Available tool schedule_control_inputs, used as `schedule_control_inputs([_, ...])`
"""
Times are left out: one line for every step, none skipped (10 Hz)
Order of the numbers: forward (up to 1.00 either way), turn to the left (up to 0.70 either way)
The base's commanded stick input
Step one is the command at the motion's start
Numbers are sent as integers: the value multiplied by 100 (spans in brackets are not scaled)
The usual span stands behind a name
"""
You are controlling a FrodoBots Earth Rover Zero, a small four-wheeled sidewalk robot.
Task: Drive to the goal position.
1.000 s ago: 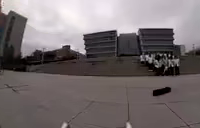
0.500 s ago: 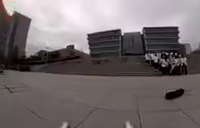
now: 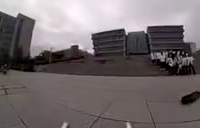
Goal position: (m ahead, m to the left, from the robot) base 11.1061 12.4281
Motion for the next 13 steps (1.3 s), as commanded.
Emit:
schedule_control_inputs([70,14])
schedule_control_inputs([70,14])
schedule_control_inputs([70,14])
schedule_control_inputs([70,14])
schedule_control_inputs([70,14])
schedule_control_inputs([70,14])
schedule_control_inputs([70,14])
schedule_control_inputs([70,14])
schedule_control_inputs([70,14])
schedule_control_inputs([70,14])
schedule_control_inputs([70,14])
schedule_control_inputs([70,14])
schedule_control_inputs([70,14])
